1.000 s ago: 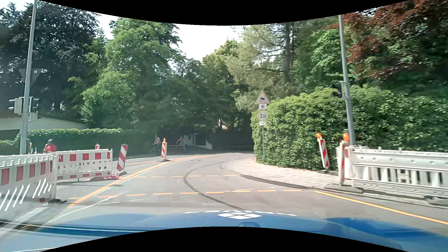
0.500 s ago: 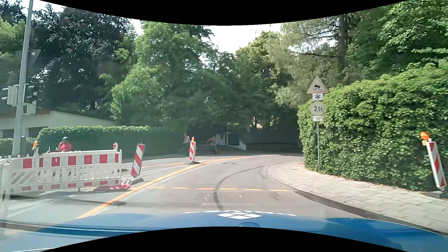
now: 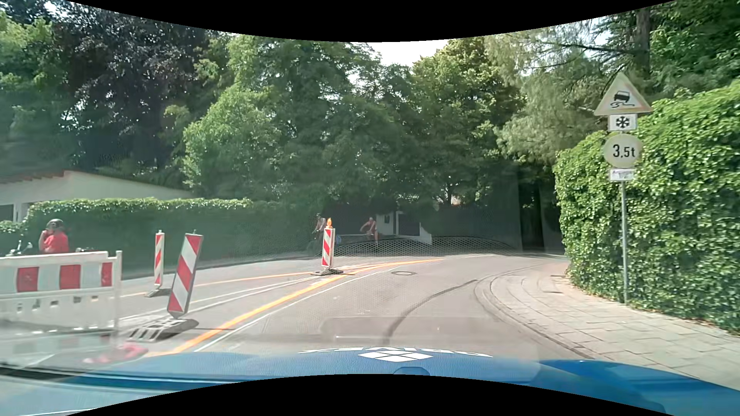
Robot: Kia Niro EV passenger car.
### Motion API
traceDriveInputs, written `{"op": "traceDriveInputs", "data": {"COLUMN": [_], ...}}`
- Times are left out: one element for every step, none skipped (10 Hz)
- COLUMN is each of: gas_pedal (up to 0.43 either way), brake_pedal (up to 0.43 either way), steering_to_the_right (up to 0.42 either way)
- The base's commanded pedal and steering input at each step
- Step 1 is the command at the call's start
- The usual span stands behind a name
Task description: Follow the waypoints while adhering to traffic rules and regulations
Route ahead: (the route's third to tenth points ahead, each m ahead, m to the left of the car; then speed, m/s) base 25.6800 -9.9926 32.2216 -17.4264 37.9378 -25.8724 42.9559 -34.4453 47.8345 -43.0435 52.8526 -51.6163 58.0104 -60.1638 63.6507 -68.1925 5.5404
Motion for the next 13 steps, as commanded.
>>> {"op": "traceDriveInputs", "data": {"gas_pedal": [0.157, 0.157, 0.157, 0.15, 0.138, 0.138, 0.13, 0.13, 0.13, 0.13, 0.13, 0.13, 0.13], "brake_pedal": [0.0, 0.0, 0.0, 0.0, 0.0, 0.0, 0.0, 0.0, 0.0, 0.0, 0.0, 0.0, 0.0], "steering_to_the_right": [-0.004, 0.006, 0.026, 0.046, 0.072, 0.09, 0.102, 0.119, 0.134, 0.153, 0.179, 0.199, 0.222]}}
